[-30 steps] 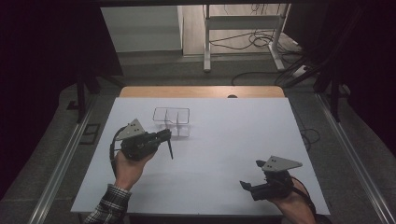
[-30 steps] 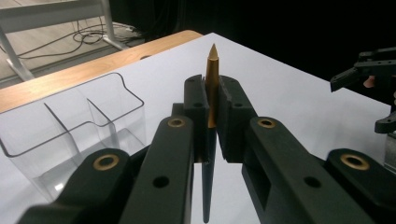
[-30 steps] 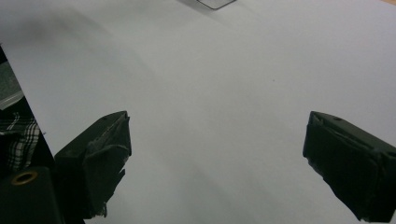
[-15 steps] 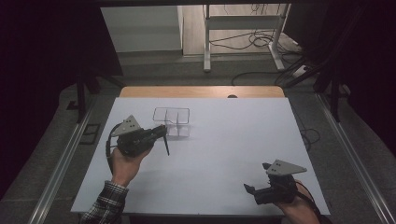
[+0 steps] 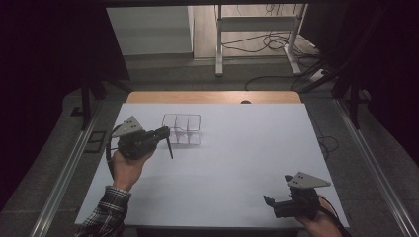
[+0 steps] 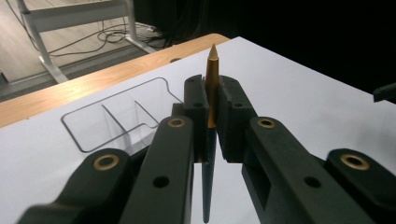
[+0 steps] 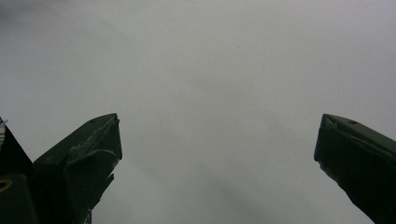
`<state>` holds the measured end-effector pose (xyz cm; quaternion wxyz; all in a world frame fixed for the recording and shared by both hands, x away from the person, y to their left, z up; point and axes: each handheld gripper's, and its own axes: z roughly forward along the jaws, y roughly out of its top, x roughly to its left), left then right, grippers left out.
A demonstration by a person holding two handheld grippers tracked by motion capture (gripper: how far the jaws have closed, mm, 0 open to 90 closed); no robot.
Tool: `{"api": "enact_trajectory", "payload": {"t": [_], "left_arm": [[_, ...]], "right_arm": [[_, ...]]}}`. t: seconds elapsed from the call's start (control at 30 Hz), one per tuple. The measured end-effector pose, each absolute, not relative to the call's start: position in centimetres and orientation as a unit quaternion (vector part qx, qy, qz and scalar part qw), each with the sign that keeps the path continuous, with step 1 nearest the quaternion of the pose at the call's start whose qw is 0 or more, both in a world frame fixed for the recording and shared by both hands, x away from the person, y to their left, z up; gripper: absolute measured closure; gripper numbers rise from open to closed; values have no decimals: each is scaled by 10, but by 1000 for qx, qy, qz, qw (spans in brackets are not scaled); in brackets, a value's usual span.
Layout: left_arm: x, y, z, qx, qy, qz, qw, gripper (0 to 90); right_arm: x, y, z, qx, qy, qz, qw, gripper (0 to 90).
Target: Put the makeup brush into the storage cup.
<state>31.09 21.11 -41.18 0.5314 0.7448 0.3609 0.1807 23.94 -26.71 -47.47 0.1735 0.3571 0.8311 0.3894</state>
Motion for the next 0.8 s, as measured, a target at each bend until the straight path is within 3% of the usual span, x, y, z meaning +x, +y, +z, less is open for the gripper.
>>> {"api": "enact_trajectory", "payload": {"t": [0.8], "left_arm": [[349, 224, -398, 731, 390, 213, 518, 843]], "right_arm": [[239, -266, -477, 356, 837, 377, 175, 2]]}}
